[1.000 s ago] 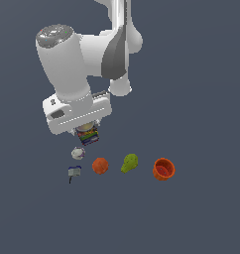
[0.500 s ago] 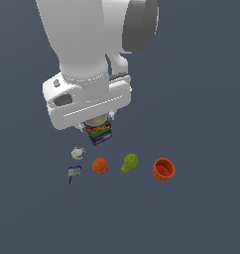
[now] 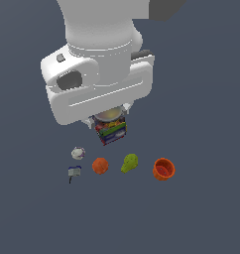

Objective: Pick up a designated object from a clutter of objects.

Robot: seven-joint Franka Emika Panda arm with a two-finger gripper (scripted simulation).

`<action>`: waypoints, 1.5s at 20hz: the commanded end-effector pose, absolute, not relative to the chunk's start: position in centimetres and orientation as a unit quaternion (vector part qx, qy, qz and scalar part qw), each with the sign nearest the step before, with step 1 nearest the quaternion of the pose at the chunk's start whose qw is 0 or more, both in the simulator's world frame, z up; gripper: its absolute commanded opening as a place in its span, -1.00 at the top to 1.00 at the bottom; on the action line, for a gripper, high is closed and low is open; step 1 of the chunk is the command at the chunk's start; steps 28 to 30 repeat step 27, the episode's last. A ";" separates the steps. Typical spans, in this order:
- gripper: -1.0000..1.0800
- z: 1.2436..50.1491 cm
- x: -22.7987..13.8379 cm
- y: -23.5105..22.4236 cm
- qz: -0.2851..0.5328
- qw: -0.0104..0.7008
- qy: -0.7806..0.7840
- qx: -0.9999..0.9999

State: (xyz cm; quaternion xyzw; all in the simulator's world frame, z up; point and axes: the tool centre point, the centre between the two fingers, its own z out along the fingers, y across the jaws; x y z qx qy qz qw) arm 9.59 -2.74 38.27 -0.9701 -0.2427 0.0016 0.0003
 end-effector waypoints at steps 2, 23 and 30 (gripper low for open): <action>1.00 40.2 10.6 -1.6 0.000 0.000 -0.242 -0.970; 1.00 45.4 14.0 1.8 0.000 0.000 -0.243 -0.970; 1.00 45.5 14.1 1.8 0.000 0.000 -0.243 -0.970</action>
